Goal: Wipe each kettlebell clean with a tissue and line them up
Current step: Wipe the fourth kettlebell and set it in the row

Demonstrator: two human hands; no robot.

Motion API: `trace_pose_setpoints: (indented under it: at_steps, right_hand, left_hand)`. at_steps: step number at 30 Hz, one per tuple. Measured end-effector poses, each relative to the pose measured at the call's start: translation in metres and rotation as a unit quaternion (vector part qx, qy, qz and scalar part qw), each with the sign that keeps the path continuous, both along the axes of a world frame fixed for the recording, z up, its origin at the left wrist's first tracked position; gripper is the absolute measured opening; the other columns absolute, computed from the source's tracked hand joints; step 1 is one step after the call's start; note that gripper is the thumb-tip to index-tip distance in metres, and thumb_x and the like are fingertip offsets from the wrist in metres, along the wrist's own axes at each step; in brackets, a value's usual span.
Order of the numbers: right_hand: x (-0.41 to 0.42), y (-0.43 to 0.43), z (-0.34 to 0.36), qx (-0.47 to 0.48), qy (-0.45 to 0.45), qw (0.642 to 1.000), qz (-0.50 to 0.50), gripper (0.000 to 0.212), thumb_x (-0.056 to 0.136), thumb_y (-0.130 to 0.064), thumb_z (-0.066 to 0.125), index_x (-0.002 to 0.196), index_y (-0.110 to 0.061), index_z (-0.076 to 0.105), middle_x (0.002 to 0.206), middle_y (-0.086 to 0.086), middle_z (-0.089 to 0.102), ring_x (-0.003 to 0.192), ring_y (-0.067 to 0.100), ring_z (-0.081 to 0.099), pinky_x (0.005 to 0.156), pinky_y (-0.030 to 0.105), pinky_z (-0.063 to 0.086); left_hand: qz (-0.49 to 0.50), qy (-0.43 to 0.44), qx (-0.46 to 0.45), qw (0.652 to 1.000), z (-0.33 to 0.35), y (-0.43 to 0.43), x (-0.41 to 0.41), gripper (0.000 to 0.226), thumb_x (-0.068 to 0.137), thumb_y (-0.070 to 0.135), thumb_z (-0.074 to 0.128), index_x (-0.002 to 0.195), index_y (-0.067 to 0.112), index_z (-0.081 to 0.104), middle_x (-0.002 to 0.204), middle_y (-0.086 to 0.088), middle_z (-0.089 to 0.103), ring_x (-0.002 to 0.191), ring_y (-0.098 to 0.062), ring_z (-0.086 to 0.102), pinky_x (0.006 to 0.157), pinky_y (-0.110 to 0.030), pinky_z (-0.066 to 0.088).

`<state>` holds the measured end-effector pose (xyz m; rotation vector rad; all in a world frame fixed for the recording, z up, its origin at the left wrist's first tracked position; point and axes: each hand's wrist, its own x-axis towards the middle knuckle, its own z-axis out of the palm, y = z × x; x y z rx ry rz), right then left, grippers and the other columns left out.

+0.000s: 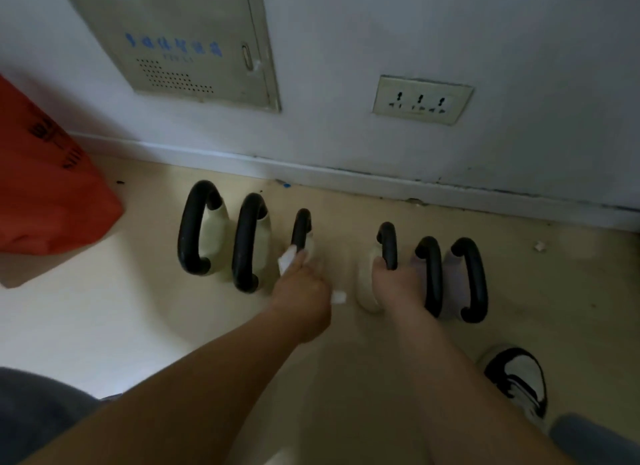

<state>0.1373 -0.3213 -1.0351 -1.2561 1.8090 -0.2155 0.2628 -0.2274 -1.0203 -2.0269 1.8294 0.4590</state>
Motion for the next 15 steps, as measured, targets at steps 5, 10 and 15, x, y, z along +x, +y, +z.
trace_pose_setpoints:
  at_steps: [5, 10, 15]
  right_hand:
    - [0.002, 0.007, -0.014, 0.048, -0.057, 0.997, 0.019, 0.041, 0.104, -0.045, 0.051, 0.127, -0.012, 0.059, 0.098, 0.009, 0.065, 0.077, 0.024, 0.060, 0.062, 0.031, 0.043]
    - [-0.009, 0.029, -0.017, 0.071, -0.025, 0.992, 0.098, 0.054, 0.096, -0.047, 0.057, 0.139, -0.015, 0.049, 0.108, 0.013, 0.069, 0.088, 0.031, 0.068, 0.069, 0.035, 0.055]
    - [-0.026, 0.084, 0.011, 0.064, 0.054, 0.954, 0.287, 0.031, 0.100, -0.046, 0.052, 0.120, -0.022, 0.054, 0.098, 0.002, 0.064, 0.076, 0.016, 0.060, 0.062, 0.028, 0.047]
  left_hand:
    - [0.315, 0.302, -0.043, 0.899, 0.016, 0.034, -0.022, 0.032, 0.105, 0.037, 0.038, 0.109, 0.027, 0.068, 0.111, -0.007, 0.068, 0.111, -0.029, 0.059, 0.114, -0.050, 0.034]
    - [0.541, 0.428, -0.142, 0.710, 0.037, 0.077, -0.026, 0.038, 0.100, 0.038, 0.052, 0.129, 0.017, 0.064, 0.109, -0.007, 0.072, 0.097, -0.024, 0.069, 0.086, -0.038, 0.058]
    - [0.661, 0.475, -0.132, 0.566, 0.044, 0.119, -0.021, 0.041, 0.099, 0.039, 0.057, 0.114, 0.002, 0.065, 0.095, -0.016, 0.073, 0.077, -0.029, 0.071, 0.052, -0.029, 0.056]
